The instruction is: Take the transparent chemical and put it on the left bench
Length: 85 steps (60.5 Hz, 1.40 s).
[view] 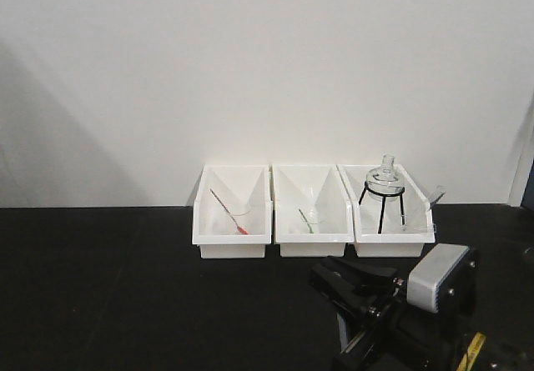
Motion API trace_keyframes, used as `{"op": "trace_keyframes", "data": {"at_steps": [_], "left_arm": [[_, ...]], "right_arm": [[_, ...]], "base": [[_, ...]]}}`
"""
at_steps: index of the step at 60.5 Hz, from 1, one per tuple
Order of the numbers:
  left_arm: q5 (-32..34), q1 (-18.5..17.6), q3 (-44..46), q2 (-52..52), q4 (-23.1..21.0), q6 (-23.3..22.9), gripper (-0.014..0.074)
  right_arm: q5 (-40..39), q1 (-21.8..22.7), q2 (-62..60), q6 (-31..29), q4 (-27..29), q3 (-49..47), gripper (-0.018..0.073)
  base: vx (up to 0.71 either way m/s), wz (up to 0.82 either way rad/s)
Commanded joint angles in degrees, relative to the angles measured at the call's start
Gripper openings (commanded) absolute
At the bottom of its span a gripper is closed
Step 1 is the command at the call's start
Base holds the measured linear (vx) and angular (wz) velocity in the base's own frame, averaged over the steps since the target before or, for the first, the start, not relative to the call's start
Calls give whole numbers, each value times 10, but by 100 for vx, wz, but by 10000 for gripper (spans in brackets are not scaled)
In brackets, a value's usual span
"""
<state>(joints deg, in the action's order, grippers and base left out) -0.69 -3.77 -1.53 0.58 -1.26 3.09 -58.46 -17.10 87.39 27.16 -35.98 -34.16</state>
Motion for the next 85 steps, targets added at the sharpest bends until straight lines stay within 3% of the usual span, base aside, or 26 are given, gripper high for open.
{"op": "trace_keyframes", "data": {"at_steps": [1,11,19,33,42,51,62,68,74,85], "left_arm": [[45,-1,-9,11,0,-4,-3],[45,-1,-9,11,0,-4,-3],[45,-1,-9,11,0,-4,-3],[45,-1,-9,11,0,-4,-3],[45,-1,-9,11,0,-4,-3],[45,-1,-9,11,0,-4,-3],[45,-1,-9,11,0,-4,-3],[45,-1,-9,11,0,-4,-3],[45,-1,-9,11,0,-4,-3],[45,-1,-9,11,0,-4,-3]], "right_arm": [[-74,1,14,-4,13,-18,0],[-43,1,51,-6,11,-18,13],[-2,1,57,-9,-5,-18,76],[25,1,57,-19,-93,-18,292],[25,1,57,-19,-102,-18,424],[14,1,51,-24,-93,-18,480],[-5,1,-8,-34,-44,-18,478],[26,1,-74,-27,-10,-18,474],[134,1,-147,3,10,-18,423],[423,1,-297,32,32,-18,97]], "base": [[0,0],[0,0],[0,0],[0,0],[0,0],[0,0],[0,0],[0,0],[0,0],[0,0]]}}
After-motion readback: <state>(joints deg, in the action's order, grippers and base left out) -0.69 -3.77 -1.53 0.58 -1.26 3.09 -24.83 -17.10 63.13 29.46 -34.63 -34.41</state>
